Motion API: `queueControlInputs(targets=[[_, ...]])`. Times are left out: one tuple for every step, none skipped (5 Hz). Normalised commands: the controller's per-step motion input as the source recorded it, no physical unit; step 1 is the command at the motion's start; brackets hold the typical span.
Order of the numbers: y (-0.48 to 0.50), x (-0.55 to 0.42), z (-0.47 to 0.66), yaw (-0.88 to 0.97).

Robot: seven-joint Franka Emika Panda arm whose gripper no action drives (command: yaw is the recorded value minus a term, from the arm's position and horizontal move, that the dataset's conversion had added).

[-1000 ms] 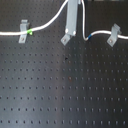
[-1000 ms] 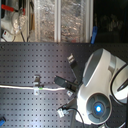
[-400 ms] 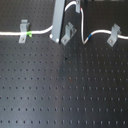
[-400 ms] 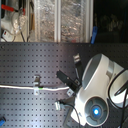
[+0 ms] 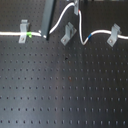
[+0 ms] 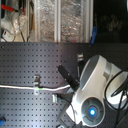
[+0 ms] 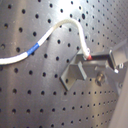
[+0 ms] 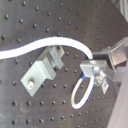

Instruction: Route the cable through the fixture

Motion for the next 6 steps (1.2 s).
queueControlInputs(targets=[[0.129, -0.079, 0.14, 0.44], [0.091, -0.090, 0.22, 0.09], [0.013, -0.160, 0.26, -0.02], [0.052, -0.183, 0.27, -0.06], [0.097, -0.222, 0.22, -0.03], [0.124, -0.312, 0.11, -0.06]])
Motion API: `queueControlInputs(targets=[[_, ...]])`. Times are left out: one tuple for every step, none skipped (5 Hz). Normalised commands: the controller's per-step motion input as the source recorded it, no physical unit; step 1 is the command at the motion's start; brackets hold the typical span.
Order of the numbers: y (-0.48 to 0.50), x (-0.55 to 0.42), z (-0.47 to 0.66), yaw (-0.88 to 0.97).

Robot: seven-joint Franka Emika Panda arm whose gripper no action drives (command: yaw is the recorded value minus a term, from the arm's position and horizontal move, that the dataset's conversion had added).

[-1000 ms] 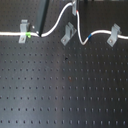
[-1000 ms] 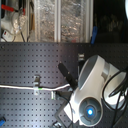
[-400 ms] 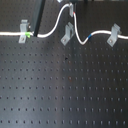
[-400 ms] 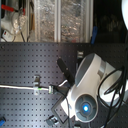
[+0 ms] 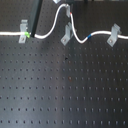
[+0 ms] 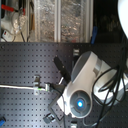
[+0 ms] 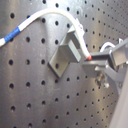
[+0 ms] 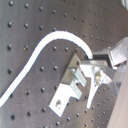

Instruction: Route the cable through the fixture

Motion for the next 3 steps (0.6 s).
queueControlInputs(targets=[[0.127, -0.350, 0.08, -0.23], [0.115, -0.338, 0.11, -0.28], [0.070, -0.078, 0.23, -0.18]])
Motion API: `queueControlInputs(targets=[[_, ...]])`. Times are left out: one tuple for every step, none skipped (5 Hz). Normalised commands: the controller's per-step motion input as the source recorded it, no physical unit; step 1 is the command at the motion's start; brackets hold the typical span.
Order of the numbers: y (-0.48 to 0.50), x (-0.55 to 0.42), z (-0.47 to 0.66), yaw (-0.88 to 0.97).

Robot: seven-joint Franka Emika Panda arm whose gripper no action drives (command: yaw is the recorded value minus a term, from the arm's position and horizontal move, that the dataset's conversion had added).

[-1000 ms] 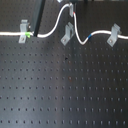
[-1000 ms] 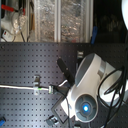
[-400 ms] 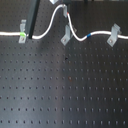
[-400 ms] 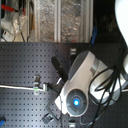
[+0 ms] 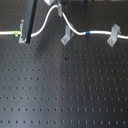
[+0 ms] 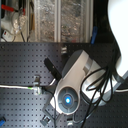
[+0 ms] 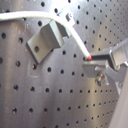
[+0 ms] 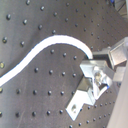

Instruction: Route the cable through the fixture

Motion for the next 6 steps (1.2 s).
queueControlInputs(targets=[[-0.114, 0.214, 0.25, 0.07], [-0.234, 0.315, 0.14, 0.30], [0.001, -0.021, 0.02, 0.00], [0.133, -0.302, 0.10, 0.00], [0.199, -0.446, 0.16, 0.00], [0.028, -0.011, 0.66, -0.01]])
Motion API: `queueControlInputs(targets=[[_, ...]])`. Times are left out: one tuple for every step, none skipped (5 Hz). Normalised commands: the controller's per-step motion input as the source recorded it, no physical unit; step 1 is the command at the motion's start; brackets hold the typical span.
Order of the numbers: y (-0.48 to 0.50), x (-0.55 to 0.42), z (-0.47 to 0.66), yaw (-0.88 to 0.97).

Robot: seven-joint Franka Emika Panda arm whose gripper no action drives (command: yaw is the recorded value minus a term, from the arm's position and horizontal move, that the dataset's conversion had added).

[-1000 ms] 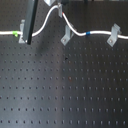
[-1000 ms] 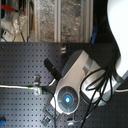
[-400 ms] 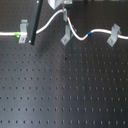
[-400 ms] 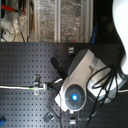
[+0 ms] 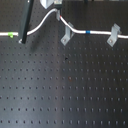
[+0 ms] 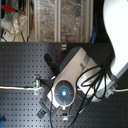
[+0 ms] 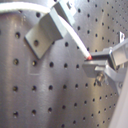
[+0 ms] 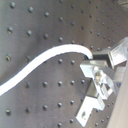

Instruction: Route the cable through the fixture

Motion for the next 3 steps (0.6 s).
queueControlInputs(targets=[[-0.291, 0.369, 0.41, 0.09], [-0.174, 0.207, 0.01, 0.28], [0.000, 0.000, 0.01, 0.00]])
